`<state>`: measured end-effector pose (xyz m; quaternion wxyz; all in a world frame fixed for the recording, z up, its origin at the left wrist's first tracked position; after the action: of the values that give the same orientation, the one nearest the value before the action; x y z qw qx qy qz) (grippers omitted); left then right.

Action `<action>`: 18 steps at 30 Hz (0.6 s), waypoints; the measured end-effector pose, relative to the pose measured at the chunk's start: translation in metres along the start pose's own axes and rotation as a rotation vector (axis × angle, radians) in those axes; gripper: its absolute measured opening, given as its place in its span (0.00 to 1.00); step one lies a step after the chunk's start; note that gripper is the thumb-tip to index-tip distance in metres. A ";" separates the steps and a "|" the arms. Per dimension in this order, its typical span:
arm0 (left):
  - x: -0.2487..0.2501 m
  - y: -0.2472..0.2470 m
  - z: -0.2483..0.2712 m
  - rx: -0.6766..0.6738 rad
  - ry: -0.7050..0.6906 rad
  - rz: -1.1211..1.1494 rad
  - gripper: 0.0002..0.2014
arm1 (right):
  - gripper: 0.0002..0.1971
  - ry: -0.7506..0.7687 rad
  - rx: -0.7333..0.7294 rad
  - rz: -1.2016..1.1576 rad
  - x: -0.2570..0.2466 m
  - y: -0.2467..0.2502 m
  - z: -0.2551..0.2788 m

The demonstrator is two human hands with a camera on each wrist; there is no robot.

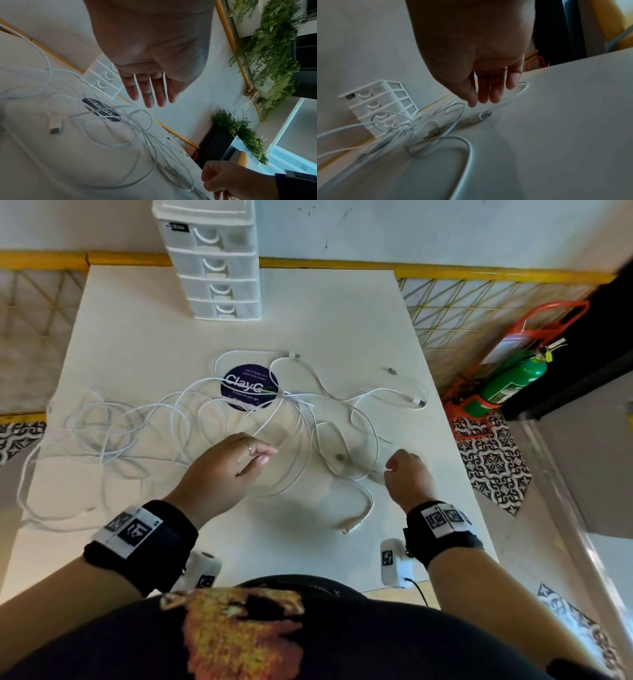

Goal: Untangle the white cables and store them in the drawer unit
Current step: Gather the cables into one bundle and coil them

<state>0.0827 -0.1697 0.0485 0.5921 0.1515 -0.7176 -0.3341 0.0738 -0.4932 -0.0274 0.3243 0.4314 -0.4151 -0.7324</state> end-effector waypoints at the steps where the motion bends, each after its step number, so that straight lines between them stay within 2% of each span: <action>1: 0.002 -0.007 -0.002 0.002 0.013 0.006 0.10 | 0.08 0.009 -0.052 -0.028 0.005 -0.001 0.001; 4: 0.008 -0.024 -0.005 0.002 0.035 0.007 0.12 | 0.16 0.066 -0.151 0.032 0.009 -0.009 0.009; 8: 0.023 -0.044 -0.013 -0.006 0.057 -0.004 0.16 | 0.12 0.190 -0.194 0.167 0.004 -0.012 0.006; 11: 0.043 -0.054 -0.023 -0.018 0.011 -0.029 0.13 | 0.07 0.303 -0.139 0.100 -0.007 0.008 0.002; 14: 0.062 -0.056 -0.040 -0.026 -0.017 -0.034 0.12 | 0.07 0.386 -0.084 0.051 -0.020 0.032 -0.006; 18: 0.080 -0.053 -0.058 -0.018 -0.008 0.008 0.09 | 0.20 0.366 -0.303 0.294 -0.017 0.010 -0.007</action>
<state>0.1086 -0.2751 0.0774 0.5920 0.1422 -0.7173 -0.3389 0.0881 -0.4859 -0.0144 0.5575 0.4382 -0.2937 -0.6409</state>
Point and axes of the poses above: each hand's wrist, its own z-axis away from the middle knuckle, its own y-axis out of the back of the hand, x = y × z, the point moved 5 cm from there along -z, towards the middle knuckle, and after that the axes turned 2 degrees about y, right-handed, at the moved point
